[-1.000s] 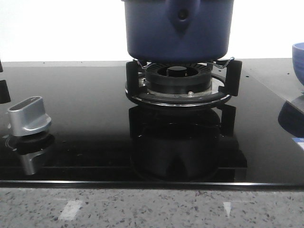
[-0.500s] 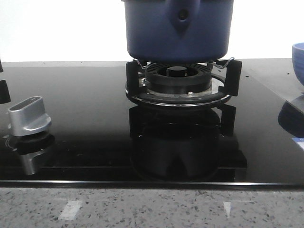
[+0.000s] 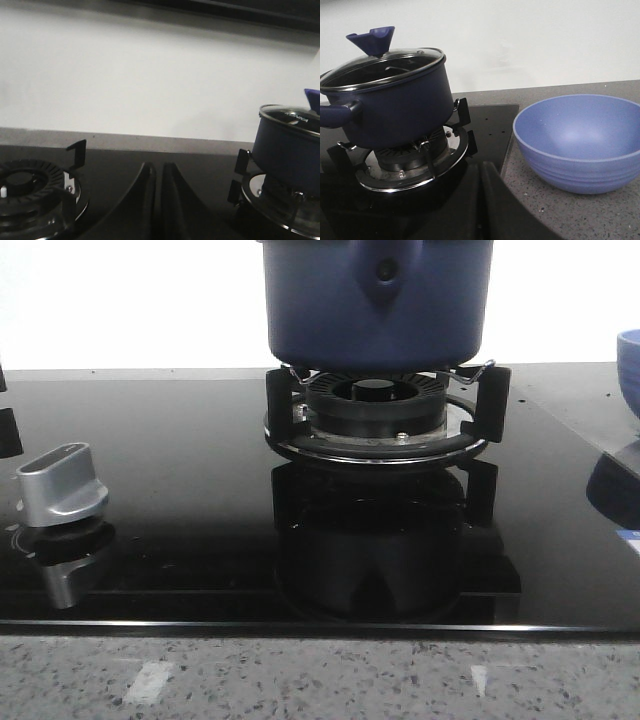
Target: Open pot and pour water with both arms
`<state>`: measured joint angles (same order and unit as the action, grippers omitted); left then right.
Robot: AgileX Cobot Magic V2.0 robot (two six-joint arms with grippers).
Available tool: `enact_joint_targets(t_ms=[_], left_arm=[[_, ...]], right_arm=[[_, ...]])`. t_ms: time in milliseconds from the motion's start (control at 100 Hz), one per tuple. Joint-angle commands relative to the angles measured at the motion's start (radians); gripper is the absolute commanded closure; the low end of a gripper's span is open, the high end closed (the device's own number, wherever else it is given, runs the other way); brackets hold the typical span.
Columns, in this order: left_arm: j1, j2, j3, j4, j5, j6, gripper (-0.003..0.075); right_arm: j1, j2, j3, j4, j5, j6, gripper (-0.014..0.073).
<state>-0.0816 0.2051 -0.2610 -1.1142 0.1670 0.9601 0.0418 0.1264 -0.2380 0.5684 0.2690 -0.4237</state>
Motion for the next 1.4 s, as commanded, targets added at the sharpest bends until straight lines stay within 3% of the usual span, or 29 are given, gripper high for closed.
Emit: enact_joint_targets(t_ms=[0,60,120,190,420,530,1390], left_arm=[[0.001,0.008,-0.022,0.388,-0.032,-0.437,0.0741],[0.001,0.008,-0.005,0.646,-0.057,-0.705,0.0741],[0.001,0.001,0.024,0.819,-0.083,-0.879,0.0741],[0.001,-0.034,0.062,0.919,-0.09,-0.96,0.0741],[-0.007,-0.24,0.241,0.966,-0.143,-0.96,0.0741],[-0.007,-0.237,0.296,0.999,-0.196,-0.96,0.0741],[-0.009,-0.237,0.295,0.995,-0.177,-0.96,0.0741]], right_arm=[[0.001,0.01,-0.026,0.009,-0.072,-0.011,0.065],[0.001,0.01,-0.026,0.009,-0.072,-0.011,0.065],[0.001,0.01,-0.026,0.009,-0.072,-0.011,0.065],[0.001,0.01,-0.026,0.009,-0.072,-0.011,0.065],[0.001,0.01,-0.026,0.009,-0.072,-0.011,0.065],[0.001,0.01,-0.026,0.009,-0.069,-0.011,0.065],[0.001,0.01,-0.026,0.009,-0.068,-0.011,0.065]])
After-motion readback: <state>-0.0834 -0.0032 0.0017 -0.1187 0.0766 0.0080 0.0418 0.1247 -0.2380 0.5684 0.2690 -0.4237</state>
